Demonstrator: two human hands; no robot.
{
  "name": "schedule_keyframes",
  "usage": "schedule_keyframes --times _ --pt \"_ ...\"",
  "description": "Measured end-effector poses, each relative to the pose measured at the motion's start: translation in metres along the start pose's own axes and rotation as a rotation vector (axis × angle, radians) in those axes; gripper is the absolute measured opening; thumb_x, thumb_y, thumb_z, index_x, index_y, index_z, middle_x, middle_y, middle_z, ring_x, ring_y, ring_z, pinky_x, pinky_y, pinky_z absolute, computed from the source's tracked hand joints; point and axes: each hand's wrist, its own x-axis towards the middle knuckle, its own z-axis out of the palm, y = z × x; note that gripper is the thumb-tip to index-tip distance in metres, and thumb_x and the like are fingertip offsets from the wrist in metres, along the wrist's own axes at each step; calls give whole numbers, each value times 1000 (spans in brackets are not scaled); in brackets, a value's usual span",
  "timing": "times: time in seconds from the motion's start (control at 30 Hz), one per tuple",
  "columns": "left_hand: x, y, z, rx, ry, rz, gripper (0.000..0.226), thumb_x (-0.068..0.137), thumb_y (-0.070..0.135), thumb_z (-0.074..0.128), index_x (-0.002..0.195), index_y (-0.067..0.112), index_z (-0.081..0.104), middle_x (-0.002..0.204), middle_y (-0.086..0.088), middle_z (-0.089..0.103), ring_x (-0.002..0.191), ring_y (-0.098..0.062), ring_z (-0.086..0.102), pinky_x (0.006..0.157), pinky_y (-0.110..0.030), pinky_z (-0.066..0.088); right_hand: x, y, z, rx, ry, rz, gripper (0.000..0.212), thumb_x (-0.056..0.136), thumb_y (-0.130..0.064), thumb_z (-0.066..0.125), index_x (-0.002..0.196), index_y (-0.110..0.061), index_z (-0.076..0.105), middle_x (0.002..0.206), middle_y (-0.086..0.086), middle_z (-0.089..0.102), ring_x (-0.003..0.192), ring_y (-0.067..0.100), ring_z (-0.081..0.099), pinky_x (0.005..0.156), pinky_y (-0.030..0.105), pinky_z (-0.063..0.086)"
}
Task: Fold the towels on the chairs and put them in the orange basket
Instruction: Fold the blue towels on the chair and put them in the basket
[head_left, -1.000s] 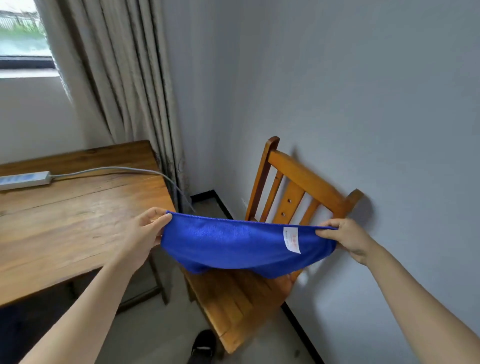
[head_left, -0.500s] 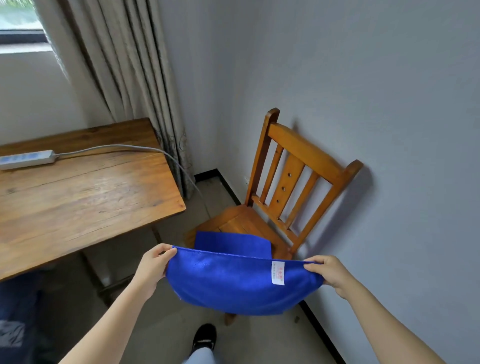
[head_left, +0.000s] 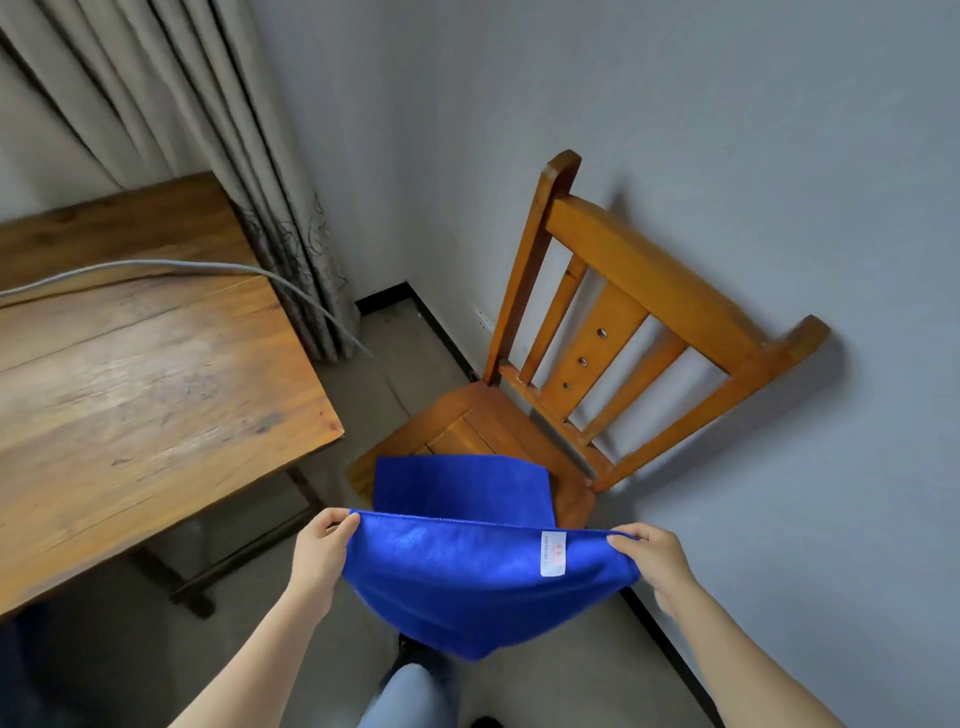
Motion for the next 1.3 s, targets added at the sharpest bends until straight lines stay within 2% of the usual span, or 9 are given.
schedule_keyframes --times 0.13,0.27,0.4,0.63,0.73,0.8,0.9,1.03,1.3 --pt "49 -2 14 14 51 -72 13 94 15 52 93 9 63 96 -11 63 88 -24 56 70 -31 44 34 -1 31 49 79 81 5 84 -2 62 84 -7 61 86 11 61 84 25 55 65 30 45" --pt "96 -13 27 61 103 -104 13 93 16 53 94 9 64 99 -13 64 90 -25 56 75 -35 45 72 5 64 128 124 126 15 82 -2 65 73 -12 59 78 8 60 80 25 53 56 24 41" --pt "149 -20 38 129 178 -77 18 92 15 54 103 4 64 102 -11 62 99 -28 55 87 -41 44 119 4 92 197 137 121 13 83 -5 65 73 -14 61 76 3 60 73 19 54 55 22 42" --pt "223 -51 67 172 266 -64 19 91 17 57 104 5 64 107 -16 64 101 -30 58 88 -36 44 198 26 136 221 163 107 24 83 -8 65 63 -17 57 66 0 54 62 15 47 46 12 42" --pt "244 -59 82 185 274 -28 20 91 14 56 104 1 64 100 -15 63 90 -20 54 75 -25 43 228 33 152 191 199 79 27 84 -8 65 60 -19 56 64 -3 54 64 16 48 51 16 43" --pt "252 -59 89 177 280 -26 22 92 14 55 107 0 63 96 -9 59 89 -17 51 68 -18 41 241 37 159 183 219 74 25 83 -9 66 62 -19 56 66 -2 56 72 19 51 59 23 43" --pt "265 -66 94 195 284 -62 24 91 15 55 109 0 62 108 -16 63 99 -29 56 80 -25 40 254 40 167 107 243 64 7 83 -11 66 80 -11 61 83 5 62 85 24 56 69 26 43" --pt "274 -75 99 289 223 -82 23 90 13 56 106 -2 63 112 -20 63 108 -35 56 90 -34 43 262 39 168 -32 320 60 34 84 -15 66 115 -5 58 119 11 60 108 28 56 79 26 40" --pt "281 -76 107 447 193 -26 23 91 15 56 106 -1 63 107 -16 64 101 -31 58 84 -30 42 271 35 175 -172 274 105 35 86 -20 65 114 -1 58 117 15 62 105 31 58 75 27 41"
